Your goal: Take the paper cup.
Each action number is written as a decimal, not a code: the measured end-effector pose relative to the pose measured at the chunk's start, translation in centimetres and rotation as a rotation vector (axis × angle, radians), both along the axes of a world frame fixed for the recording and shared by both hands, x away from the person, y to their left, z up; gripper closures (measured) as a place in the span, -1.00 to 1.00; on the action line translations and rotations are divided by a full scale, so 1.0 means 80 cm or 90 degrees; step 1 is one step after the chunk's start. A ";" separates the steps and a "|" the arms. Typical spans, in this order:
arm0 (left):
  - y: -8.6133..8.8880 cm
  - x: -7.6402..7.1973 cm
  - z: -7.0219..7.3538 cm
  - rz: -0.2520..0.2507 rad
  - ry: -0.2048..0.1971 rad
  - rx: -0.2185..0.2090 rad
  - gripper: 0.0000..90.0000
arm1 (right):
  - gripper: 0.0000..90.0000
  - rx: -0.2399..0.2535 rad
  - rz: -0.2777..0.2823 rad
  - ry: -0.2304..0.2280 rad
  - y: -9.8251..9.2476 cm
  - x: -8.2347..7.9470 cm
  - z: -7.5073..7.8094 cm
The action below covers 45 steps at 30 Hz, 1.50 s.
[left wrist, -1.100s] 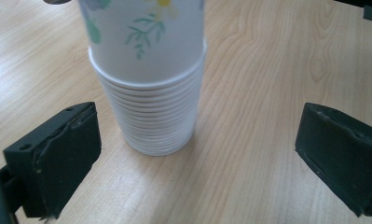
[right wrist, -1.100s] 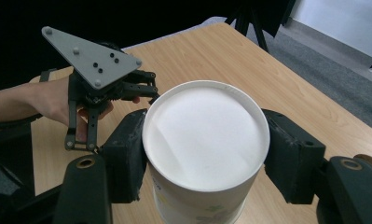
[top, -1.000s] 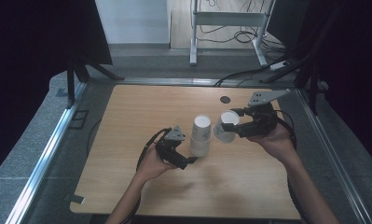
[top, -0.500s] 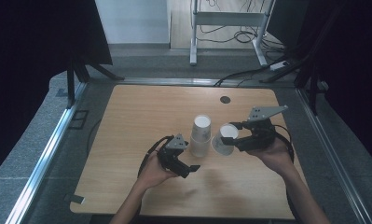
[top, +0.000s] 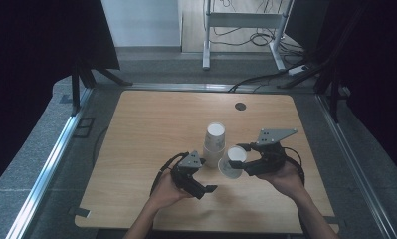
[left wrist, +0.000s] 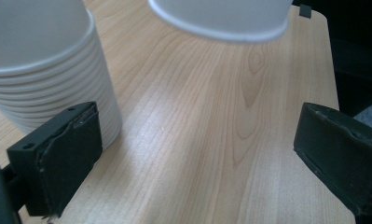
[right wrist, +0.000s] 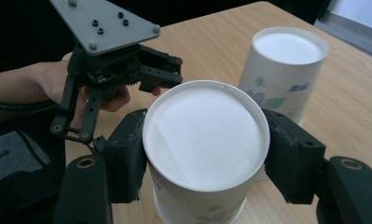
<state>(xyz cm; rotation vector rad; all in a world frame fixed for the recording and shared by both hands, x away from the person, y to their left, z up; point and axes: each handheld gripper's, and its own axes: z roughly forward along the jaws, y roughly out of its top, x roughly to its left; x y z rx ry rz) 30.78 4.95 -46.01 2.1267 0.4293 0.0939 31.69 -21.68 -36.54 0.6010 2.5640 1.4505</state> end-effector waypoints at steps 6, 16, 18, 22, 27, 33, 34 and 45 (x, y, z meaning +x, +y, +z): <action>-0.004 -0.003 -0.001 -0.011 0.001 -0.009 -0.95 | -0.20 -0.001 0.019 0.003 0.011 -0.007 -0.011; -0.012 -0.006 -0.009 -0.031 0.006 -0.023 -0.83 | -0.20 0.005 0.044 0.013 0.027 -0.015 -0.022; -0.013 -0.006 -0.010 -0.034 0.006 -0.023 -0.81 | -0.20 0.005 0.048 0.014 0.031 -0.015 -0.024; -0.014 -0.007 -0.011 -0.041 0.005 -0.034 -0.72 | -0.20 0.005 0.055 0.017 0.037 -0.016 -0.028; -0.014 -0.007 -0.012 -0.046 0.001 -0.034 -0.69 | -0.20 0.006 0.060 0.019 0.042 -0.016 -0.030; -0.015 -0.008 -0.014 -0.050 -0.004 -0.034 -0.66 | -0.20 0.007 0.065 0.021 0.047 -0.017 -0.032; -0.014 -0.008 -0.014 -0.051 -0.005 -0.034 -0.65 | -0.20 0.006 0.065 0.021 0.048 -0.017 -0.032; -0.013 -0.008 -0.014 -0.053 -0.012 -0.033 -0.50 | -0.20 0.009 0.064 0.023 0.047 -0.016 -0.033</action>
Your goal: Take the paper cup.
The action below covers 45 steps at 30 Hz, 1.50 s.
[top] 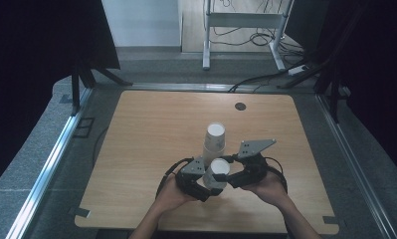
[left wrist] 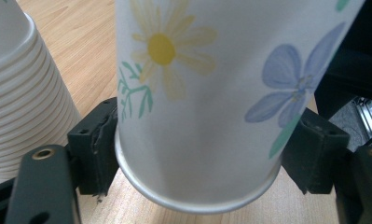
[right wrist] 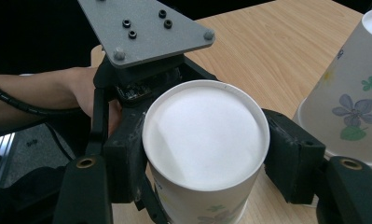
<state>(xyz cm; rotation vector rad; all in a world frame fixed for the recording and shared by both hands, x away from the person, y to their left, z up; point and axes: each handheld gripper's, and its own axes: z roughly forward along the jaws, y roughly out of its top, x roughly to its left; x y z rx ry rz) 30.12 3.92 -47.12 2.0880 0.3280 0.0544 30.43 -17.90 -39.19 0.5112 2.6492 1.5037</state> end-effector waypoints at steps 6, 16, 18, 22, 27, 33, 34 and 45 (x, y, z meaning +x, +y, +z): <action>0.001 0.001 0.000 -0.003 0.000 0.001 -0.47 | -0.20 -0.001 0.000 0.002 -0.001 0.000 -0.001; -0.002 0.001 0.000 -0.003 -0.003 0.004 -0.59 | -0.20 0.001 -0.001 0.007 0.001 0.001 -0.003; -0.002 0.000 0.000 -0.002 -0.004 0.003 -0.59 | -0.20 0.001 -0.002 0.009 0.001 0.001 -0.003; -0.002 0.000 0.000 -0.003 -0.009 0.007 -0.51 | -0.20 0.000 -0.002 0.008 0.001 0.001 -0.004; -0.002 0.000 0.002 -0.007 -0.014 0.024 -0.45 | -0.21 -0.005 0.002 0.011 0.000 0.002 -0.005; -0.003 -0.001 0.008 -0.012 -0.033 0.063 -0.43 | -0.25 -0.011 0.010 0.010 0.000 0.003 -0.006; -0.003 -0.001 0.009 -0.012 -0.034 0.068 -0.42 | -0.26 -0.012 0.012 0.011 0.000 0.003 -0.006; -0.002 0.001 0.012 -0.011 -0.036 0.113 -0.42 | -0.53 -0.031 0.017 0.000 0.000 0.002 -0.007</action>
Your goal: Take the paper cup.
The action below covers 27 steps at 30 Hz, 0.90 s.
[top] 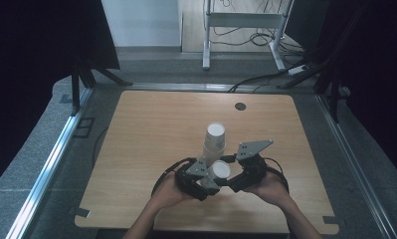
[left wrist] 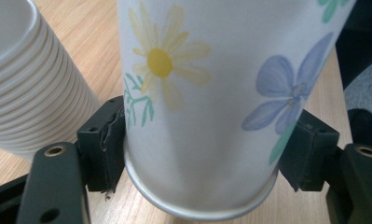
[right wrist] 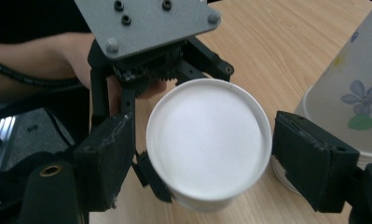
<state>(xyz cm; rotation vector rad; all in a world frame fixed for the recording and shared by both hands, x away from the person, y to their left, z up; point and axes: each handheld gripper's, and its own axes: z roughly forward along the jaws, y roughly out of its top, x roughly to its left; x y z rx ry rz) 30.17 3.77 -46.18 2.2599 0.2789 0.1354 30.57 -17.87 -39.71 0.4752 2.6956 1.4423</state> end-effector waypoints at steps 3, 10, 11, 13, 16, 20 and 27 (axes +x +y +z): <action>0.000 0.000 0.001 -0.002 0.000 0.017 -0.42 | -0.54 -0.011 0.003 -0.009 -0.003 -0.001 0.001; -0.003 -0.003 0.001 -0.018 -0.005 0.064 -0.42 | -0.57 -0.038 0.014 -0.017 -0.009 -0.004 0.000; -0.004 -0.003 0.001 -0.022 -0.006 0.070 -0.42 | -0.57 -0.044 0.016 -0.016 -0.010 -0.005 -0.001; -0.006 -0.004 0.001 -0.025 -0.006 0.078 -0.42 | -0.58 -0.051 0.020 -0.017 -0.011 -0.005 -0.002; -0.010 -0.005 0.002 -0.033 -0.007 0.088 -0.42 | -0.60 -0.065 0.027 -0.012 -0.012 -0.005 -0.003; -0.014 -0.006 0.002 -0.039 -0.011 0.098 -0.42 | -0.60 -0.088 0.037 -0.005 -0.011 -0.005 -0.003; -0.020 -0.008 0.000 -0.043 -0.012 0.106 -0.42 | -0.59 -0.152 0.061 0.006 -0.001 -0.003 -0.002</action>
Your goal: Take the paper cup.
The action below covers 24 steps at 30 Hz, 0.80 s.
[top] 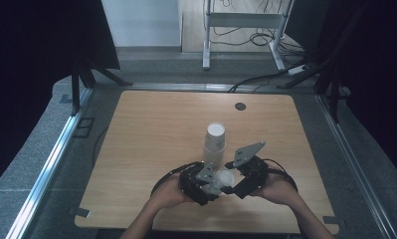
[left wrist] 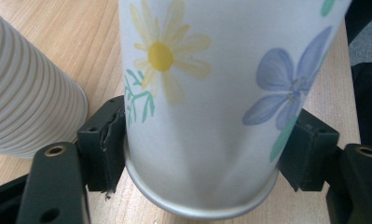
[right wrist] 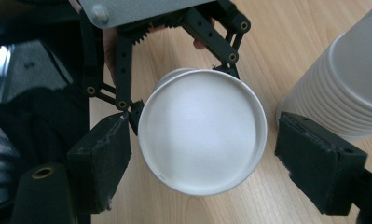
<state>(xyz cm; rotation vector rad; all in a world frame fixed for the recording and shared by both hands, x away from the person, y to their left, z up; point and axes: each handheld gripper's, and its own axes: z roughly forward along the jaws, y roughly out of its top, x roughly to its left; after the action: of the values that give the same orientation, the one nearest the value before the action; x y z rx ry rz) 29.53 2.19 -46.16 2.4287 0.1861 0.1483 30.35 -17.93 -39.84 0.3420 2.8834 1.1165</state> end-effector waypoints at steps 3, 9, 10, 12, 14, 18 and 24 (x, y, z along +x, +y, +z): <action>-0.001 0.000 0.000 -0.002 0.002 0.002 -0.42 | -0.57 -0.024 0.006 0.003 0.005 0.002 0.000; -0.003 0.000 -0.001 -0.005 0.002 0.001 -0.42 | -0.49 -0.057 0.022 0.005 0.014 0.005 0.000; -0.004 0.000 -0.001 -0.005 0.003 0.000 -0.42 | -0.48 -0.062 0.024 0.002 0.015 0.005 0.000; -0.004 0.000 -0.001 -0.006 0.002 0.001 -0.42 | -0.44 -0.070 0.029 0.003 0.017 0.005 0.000; -0.004 0.000 -0.001 -0.008 0.003 0.002 -0.42 | -0.43 -0.073 0.033 0.001 0.018 0.005 0.000; -0.006 0.001 -0.001 -0.010 0.003 0.008 -0.42 | -0.35 -0.086 0.038 0.001 0.019 0.005 -0.001; -0.006 0.002 -0.001 -0.014 0.005 0.015 -0.41 | -0.24 -0.095 0.041 0.005 0.019 0.004 -0.001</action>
<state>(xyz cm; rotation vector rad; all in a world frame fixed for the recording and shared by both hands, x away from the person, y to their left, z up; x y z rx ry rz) 29.68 1.68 -46.27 2.4543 0.1623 0.1327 30.69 -16.40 -39.94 0.2502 2.9817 0.9026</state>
